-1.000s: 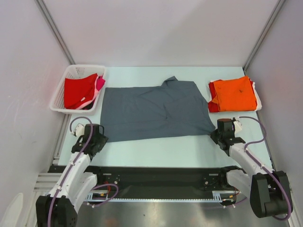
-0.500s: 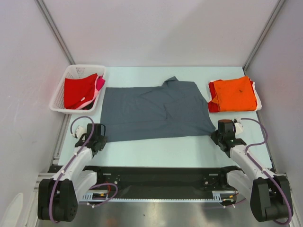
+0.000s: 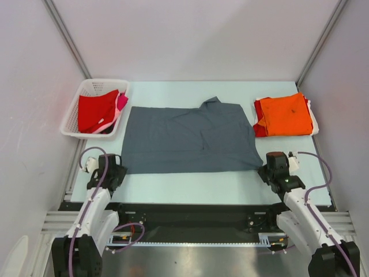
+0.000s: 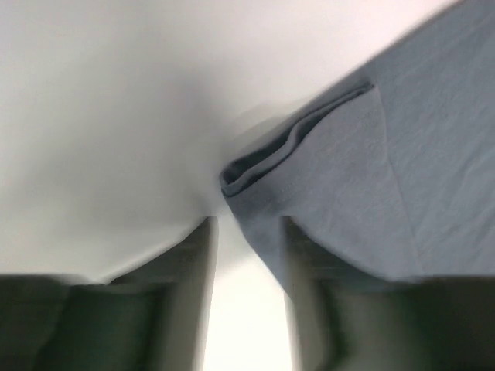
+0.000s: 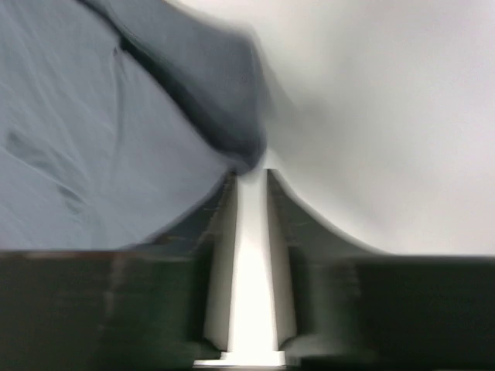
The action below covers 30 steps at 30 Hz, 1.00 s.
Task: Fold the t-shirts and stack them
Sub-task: Fold the tshirt
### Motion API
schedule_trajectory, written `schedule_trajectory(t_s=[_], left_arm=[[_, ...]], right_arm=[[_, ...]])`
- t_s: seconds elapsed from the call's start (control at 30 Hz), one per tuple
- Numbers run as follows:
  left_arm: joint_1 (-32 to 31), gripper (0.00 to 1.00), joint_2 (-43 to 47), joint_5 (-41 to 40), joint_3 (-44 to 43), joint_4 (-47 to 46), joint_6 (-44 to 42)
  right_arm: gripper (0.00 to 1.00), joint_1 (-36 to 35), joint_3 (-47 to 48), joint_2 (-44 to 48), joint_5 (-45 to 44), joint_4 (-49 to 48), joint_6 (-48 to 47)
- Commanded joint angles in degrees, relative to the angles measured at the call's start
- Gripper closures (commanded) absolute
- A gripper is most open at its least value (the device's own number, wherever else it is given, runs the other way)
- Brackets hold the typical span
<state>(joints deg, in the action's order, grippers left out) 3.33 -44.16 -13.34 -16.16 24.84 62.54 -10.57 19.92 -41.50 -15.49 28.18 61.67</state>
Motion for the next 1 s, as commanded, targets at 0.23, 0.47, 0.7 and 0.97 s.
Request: schedule_trajectory(t_s=[0.23,0.47,0.7,0.97], left_arm=[[0.71,0.06,0.66,1.47,-12.71,0.75,-11.81],[-12.10,0.04,-11.36,12.55,-29.52,-11.55,-26.23],[-26.79,0.04,-42.98,19.05,-57.89,-17.72,-36.16],[-29.44,0.04,-83.33,22.31,-108.67,-8.25,-54.88]], right_arm=[[0.50,-1.03,13.97,-9.54,-2.72,-1.89,-15.92],[0.53,-0.42,26.82,-24.38,11.08,-15.70,-28.53],[0.57,2.21,39.56,-38.64,14.87,-17.81,-30.38],[0.59,3.45,43.27,-44.11,19.97,-18.78,-30.82]])
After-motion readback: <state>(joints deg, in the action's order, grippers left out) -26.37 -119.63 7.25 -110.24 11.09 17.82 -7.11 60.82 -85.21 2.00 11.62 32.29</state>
